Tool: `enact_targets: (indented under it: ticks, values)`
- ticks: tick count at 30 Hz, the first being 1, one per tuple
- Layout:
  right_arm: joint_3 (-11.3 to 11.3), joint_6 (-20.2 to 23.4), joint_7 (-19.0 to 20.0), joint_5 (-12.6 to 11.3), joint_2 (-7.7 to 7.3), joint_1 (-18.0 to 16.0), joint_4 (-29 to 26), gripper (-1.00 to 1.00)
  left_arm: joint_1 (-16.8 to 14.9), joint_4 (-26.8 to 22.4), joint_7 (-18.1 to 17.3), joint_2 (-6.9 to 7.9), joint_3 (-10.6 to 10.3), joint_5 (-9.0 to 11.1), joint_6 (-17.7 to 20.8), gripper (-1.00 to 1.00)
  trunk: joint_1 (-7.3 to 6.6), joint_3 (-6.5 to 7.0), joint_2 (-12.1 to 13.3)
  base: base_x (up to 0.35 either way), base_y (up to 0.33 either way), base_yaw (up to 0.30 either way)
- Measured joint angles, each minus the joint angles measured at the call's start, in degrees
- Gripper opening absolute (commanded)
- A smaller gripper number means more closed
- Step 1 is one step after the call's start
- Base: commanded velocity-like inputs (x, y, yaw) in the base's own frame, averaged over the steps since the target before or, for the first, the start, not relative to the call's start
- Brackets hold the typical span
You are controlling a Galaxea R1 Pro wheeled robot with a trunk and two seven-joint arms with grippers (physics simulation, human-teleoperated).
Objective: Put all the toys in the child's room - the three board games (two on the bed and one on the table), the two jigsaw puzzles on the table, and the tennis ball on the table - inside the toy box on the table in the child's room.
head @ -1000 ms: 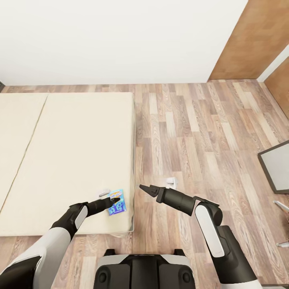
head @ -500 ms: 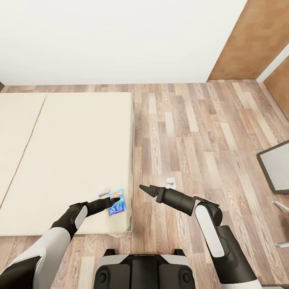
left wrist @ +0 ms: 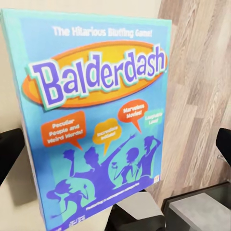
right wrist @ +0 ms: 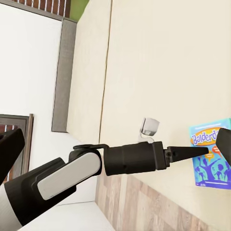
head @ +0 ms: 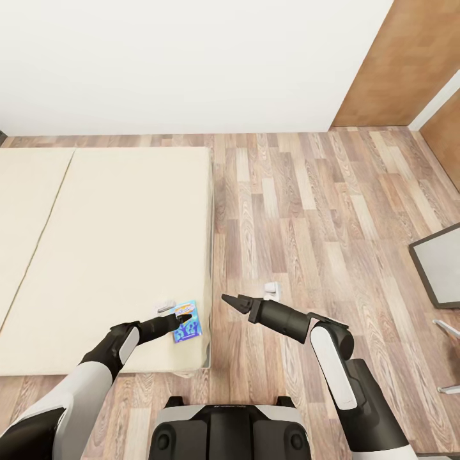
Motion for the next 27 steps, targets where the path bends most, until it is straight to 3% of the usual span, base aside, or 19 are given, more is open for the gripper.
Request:
enact_targets:
  ticks: [27]
  values:
    - [0.1,0.0,0.0,0.0,0.07,0.0,0.0,1.0,0.0,0.0,-0.1,0.01,0.0,0.0,0.0,1.0,0.0,0.0,0.0,0.0,0.0,0.0]
